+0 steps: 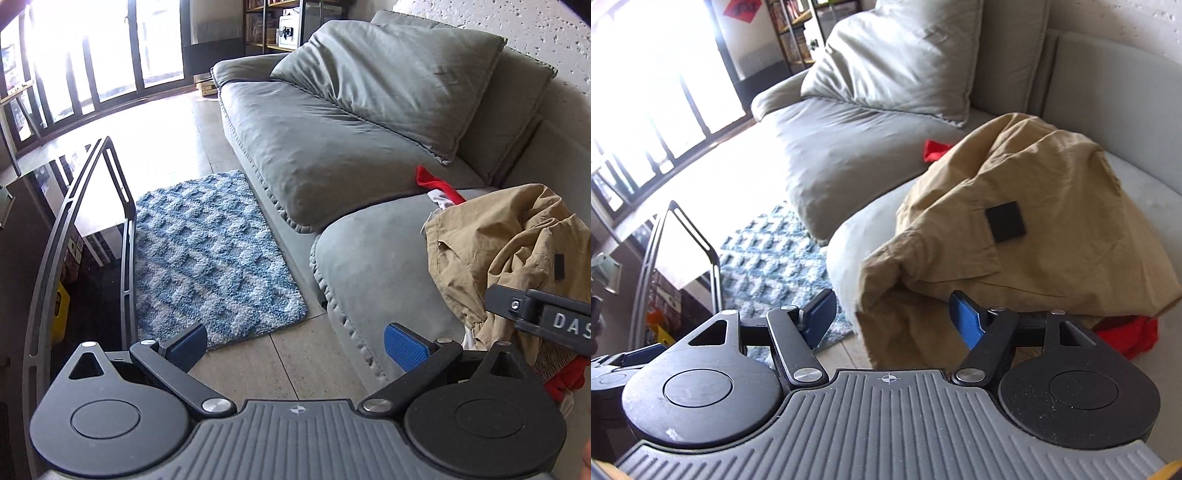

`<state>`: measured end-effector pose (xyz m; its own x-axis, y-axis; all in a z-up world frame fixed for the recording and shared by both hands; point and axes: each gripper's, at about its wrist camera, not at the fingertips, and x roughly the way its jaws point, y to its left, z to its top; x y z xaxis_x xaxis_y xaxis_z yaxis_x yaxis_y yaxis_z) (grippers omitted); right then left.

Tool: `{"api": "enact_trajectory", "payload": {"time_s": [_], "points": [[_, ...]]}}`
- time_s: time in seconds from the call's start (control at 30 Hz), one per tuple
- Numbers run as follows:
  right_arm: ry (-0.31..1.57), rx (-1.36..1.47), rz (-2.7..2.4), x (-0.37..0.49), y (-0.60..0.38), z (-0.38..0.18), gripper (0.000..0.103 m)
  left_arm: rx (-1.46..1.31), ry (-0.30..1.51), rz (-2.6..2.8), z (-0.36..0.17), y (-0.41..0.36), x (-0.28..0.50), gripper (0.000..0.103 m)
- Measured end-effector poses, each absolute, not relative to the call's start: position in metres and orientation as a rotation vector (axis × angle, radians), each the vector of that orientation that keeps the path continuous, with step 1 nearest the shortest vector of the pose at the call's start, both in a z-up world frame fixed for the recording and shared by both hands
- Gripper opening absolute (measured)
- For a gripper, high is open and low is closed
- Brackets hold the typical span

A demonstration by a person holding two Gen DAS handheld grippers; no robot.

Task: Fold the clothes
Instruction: 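Grasp the khaki trousers with both grippers and lift them off the pile, then lift the khaki trousers by the cuffs with both grippers and shake them out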

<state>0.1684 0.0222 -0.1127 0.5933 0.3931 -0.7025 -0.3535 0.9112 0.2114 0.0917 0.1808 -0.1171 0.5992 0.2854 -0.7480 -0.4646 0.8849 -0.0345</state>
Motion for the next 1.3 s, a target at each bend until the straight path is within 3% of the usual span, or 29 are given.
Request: {"api": "enact_trajectory", "payload": {"time_s": [0.03, 0.1, 0.13, 0.17, 0.27, 0.43, 0.53, 0.67, 0.73, 0.8, 0.87, 1.03, 1.07, 1.3], "points": [[0.829, 0.019, 0.423, 0.169, 0.030, -0.117, 0.069, -0.233, 0.825, 0.441, -0.118, 0.181, 0.091, 0.102], [0.830, -0.044, 0.395, 0.173, 0.042, -0.125, 0.053, -0.226, 0.832, 0.432, -0.119, 0.179, 0.091, 0.102], [0.827, -0.055, 0.388, 0.174, 0.042, -0.128, 0.020, -0.223, 0.831, 0.421, -0.117, 0.176, 0.090, 0.102], [0.819, -0.029, 0.398, 0.174, 0.035, -0.126, 0.003, -0.221, 0.823, 0.405, -0.115, 0.174, 0.089, 0.102], [0.743, 0.028, 0.401, 0.170, 0.009, -0.109, 0.002, -0.225, 0.782, 0.350, -0.106, 0.167, 0.084, 0.102], [0.474, 0.212, 0.172, 0.151, -0.108, -0.025, 0.002, -0.209, 0.725, 0.150, -0.092, 0.122, 0.076, 0.102], [0.349, 0.333, -0.027, 0.109, -0.205, 0.016, 0.002, -0.189, 0.701, 0.010, -0.086, 0.088, 0.071, 0.102], [0.297, 0.403, -0.275, 0.024, -0.305, 0.029, 0.002, -0.162, 0.666, -0.177, -0.078, 0.043, 0.064, 0.102], [0.293, 0.389, -0.432, -0.022, -0.344, 0.025, 0.002, -0.148, 0.648, -0.269, -0.074, 0.020, 0.060, 0.102], [0.406, 0.381, -0.542, -0.049, -0.376, 0.011, 0.005, -0.133, 0.628, -0.362, -0.069, -0.002, 0.057, 0.102], [0.580, 0.458, -0.592, -0.070, -0.411, -0.017, 0.025, -0.110, 0.652, -0.440, -0.074, -0.029, 0.056, 0.102], [0.690, 0.633, -0.613, -0.128, -0.439, -0.076, 0.048, 0.006, 0.797, -0.500, -0.107, -0.087, 0.048, 0.102], [0.699, 0.636, -0.608, -0.136, -0.439, -0.084, 0.053, 0.006, 0.829, -0.489, -0.114, -0.091, 0.048, 0.100], [0.771, 0.764, -0.375, -0.142, -0.439, -0.138, 0.054, -0.157, 1.045, -0.491, -0.164, -0.106, 0.063, 0.067]]}}
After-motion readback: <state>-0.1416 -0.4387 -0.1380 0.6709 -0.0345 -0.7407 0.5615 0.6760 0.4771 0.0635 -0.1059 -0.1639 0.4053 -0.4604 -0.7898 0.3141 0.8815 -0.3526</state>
